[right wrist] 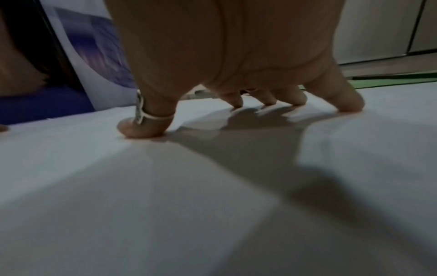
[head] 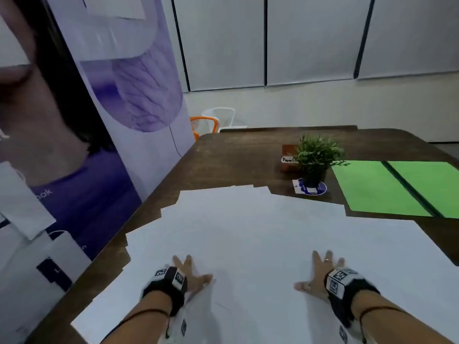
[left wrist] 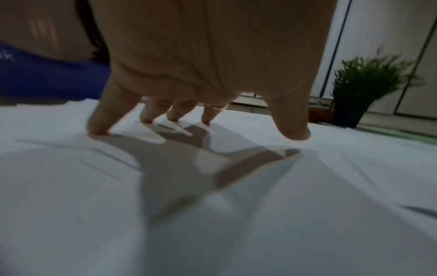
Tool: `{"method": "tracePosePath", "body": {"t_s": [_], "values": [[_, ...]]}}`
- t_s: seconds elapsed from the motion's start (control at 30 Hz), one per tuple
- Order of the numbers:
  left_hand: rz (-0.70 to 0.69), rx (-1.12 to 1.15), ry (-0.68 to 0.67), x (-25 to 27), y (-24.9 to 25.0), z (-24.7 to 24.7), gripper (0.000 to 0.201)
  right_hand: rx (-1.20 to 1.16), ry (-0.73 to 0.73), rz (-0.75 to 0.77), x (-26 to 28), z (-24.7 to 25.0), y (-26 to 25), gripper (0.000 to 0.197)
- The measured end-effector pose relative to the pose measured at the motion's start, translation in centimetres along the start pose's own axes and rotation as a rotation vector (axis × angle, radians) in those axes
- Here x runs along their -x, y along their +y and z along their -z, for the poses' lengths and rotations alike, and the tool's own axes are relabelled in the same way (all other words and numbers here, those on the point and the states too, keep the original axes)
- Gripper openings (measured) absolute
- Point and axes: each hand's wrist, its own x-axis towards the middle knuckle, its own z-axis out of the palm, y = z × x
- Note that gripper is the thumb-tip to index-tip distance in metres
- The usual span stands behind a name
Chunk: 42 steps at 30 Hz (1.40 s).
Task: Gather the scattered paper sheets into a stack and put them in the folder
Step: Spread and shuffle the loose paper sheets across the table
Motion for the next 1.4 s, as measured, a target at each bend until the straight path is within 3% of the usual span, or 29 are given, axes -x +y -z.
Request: {"method": "tracePosePath", "body": {"t_s": [0.1, 0.3, 0.4, 0.5, 0.53, 0.6, 0.63, 0.67, 0.73, 0.77, 1.0, 1.17, 1.3, 1.4], "values": [[0.057, 0.015, -0.007, -0.8, 1.7, -0.4, 0.136, 0.032, 0.028, 0.028, -0.9, -0.9, -0.5, 0.116], [0.004, -0.029, 0.031, -2.5, 4.6, 0.2, 0.148, 0.104, 0.028, 0.134, -3.0, -1.2, -1.7, 0.116], [0.011, 0.053, 0.144, -2.8, 4.5, 0.7, 0.124, 0.106, 0.092, 0.106, -3.0, -0.9, -1.5, 0.127], [0.042, 0.064, 0.21, -2.2, 4.1, 0.5, 0.131, 0.127, 0.128, -0.013, -1.8, -0.7, -0.9, 0.135], [0.061, 0.068, 0.249, -1.8, 3.9, 0.4, 0.131, 0.153, 0.106, -0.004, -1.6, -0.8, -0.5, 0.127], [0.052, 0.086, 0.277, -1.2, 3.2, 0.3, 0.13, 0.161, 0.096, 0.048, -0.8, -1.1, 0.2, 0.088], [0.035, 0.096, 0.277, -1.0, 2.8, 0.4, 0.122, 0.145, 0.102, 0.065, -0.4, -1.2, 0.3, 0.078], [0.02, 0.132, 0.293, -0.7, 2.3, 0.4, 0.107, 0.126, 0.123, 0.072, 0.0, -1.5, 0.3, 0.084], [-0.012, 0.201, 0.28, -0.6, 1.2, 0.3, 0.082, 0.104, 0.141, 0.04, 0.9, -2.2, -0.3, 0.101], [-0.023, 0.236, 0.254, -0.6, 0.7, 0.0, 0.076, 0.095, 0.144, 0.03, 1.5, -2.4, -0.8, 0.1], [-0.232, 0.623, 0.072, 0.3, 0.0, -2.6, 0.085, 0.08, 0.128, 0.047, 4.0, -3.4, -3.2, 0.09], [-0.338, 0.724, 0.073, 0.5, 2.4, -3.1, 0.072, 0.066, 0.092, 0.184, 6.0, -3.3, -3.3, 0.072], [-0.35, 0.752, 0.112, -0.4, 4.6, -3.1, 0.082, 0.01, 0.15, 0.106, 4.8, -2.0, 0.2, 0.085], [-0.364, 0.748, 0.128, -0.2, 6.2, -3.0, 0.07, 0.035, 0.184, -0.003, 3.7, -1.3, 3.0, 0.109]]}}
